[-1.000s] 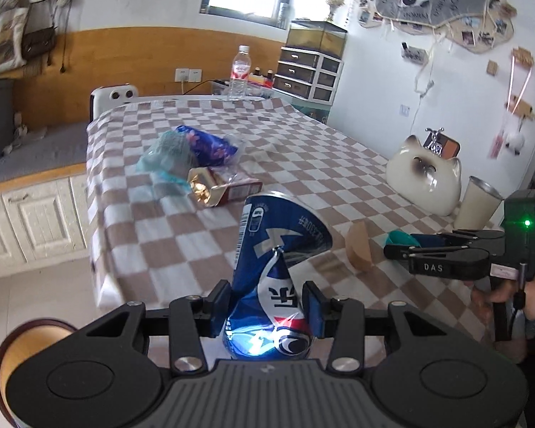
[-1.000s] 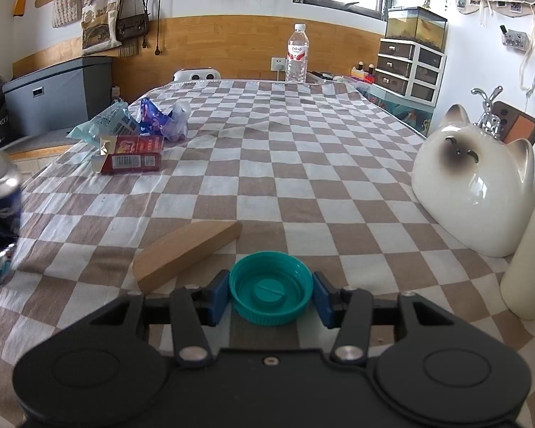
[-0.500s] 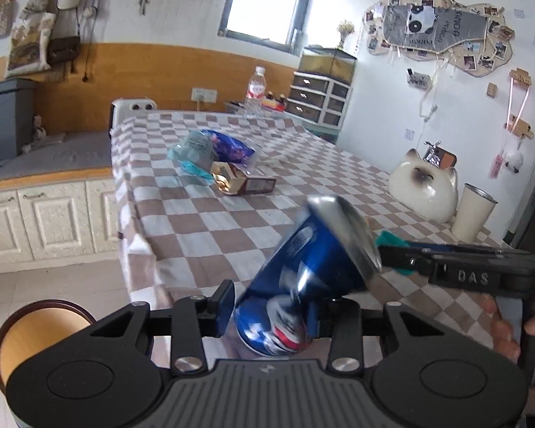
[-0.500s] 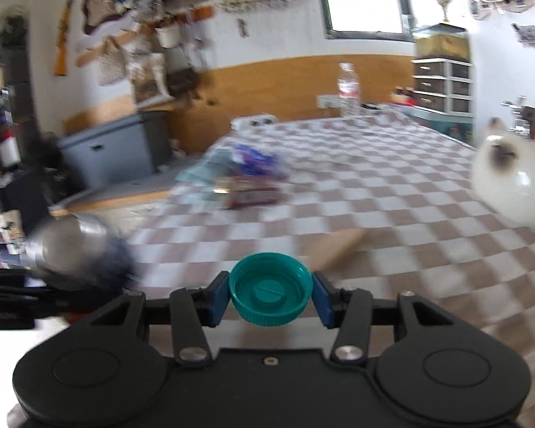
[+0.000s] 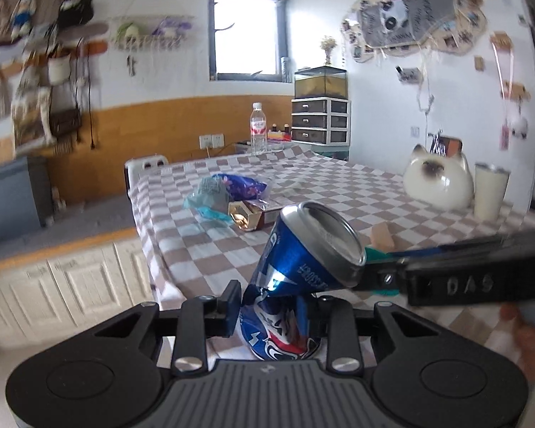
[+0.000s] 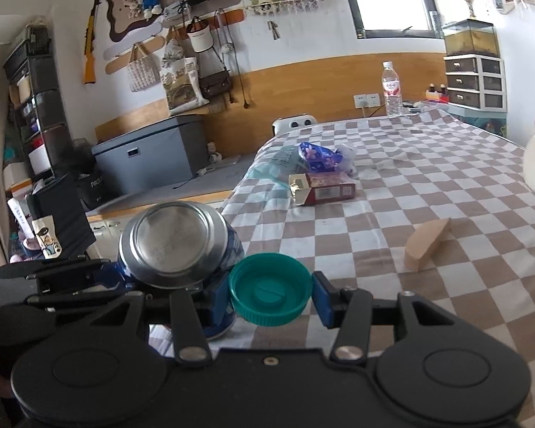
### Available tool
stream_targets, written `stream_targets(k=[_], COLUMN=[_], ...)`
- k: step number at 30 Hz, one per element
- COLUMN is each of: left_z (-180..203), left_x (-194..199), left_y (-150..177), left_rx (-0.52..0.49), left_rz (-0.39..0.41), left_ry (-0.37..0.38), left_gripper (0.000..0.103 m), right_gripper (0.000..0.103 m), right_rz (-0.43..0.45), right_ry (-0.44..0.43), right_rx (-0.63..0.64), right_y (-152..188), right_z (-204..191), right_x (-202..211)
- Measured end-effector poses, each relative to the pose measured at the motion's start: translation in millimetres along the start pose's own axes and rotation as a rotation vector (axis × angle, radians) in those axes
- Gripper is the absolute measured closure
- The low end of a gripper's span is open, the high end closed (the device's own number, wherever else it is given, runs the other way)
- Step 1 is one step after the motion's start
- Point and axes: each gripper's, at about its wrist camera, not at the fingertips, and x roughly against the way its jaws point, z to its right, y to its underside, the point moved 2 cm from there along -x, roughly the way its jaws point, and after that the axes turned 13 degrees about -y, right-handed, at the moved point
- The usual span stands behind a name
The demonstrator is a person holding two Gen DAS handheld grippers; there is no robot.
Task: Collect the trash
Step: 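Carry the blue can and teal cap with both tools over the wastebasket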
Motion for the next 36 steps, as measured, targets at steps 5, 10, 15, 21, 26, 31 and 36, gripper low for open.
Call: stream_targets(k=[5, 10, 15, 21, 26, 31, 36], left_z=[5, 11, 22, 34, 38, 30, 18], left_x=[-2, -1, -2, -2, -1, 2, 6], left_y=[4, 6, 12, 21, 23, 17, 8], left_rx=[-0.079, -0.137, -0.282, -0.465, -0.51, -0.407, -0.261], left_rz=[0.051, 0.09, 0.155, 0.237, 0.259, 0.239, 0.195], left_ry=[-0.021, -0.022, -0.059, -0.111, -0.089, -0.04, 0.001], left_gripper=[0.07, 0.07, 0.068, 0.067, 0.067, 0.072, 0.076], right_gripper=[0.053, 0.053, 0.053, 0.053, 0.053, 0.053, 0.053], right_rz=[0.048, 0.09, 0.099, 0.092, 0.096, 0.109, 0.125], right_ry=[0.021, 0.056, 0.042, 0.042, 0.048, 0.048, 0.081], right_rx=[-0.055, -0.08, -0.093, -0.076, -0.071, -0.056, -0.054], right_y=[-5, -19, -30, -33, -36, -41, -42], right_z=[8, 13, 13, 9, 7, 1, 1], right_x=[8, 6, -3, -11, -13, -11, -1])
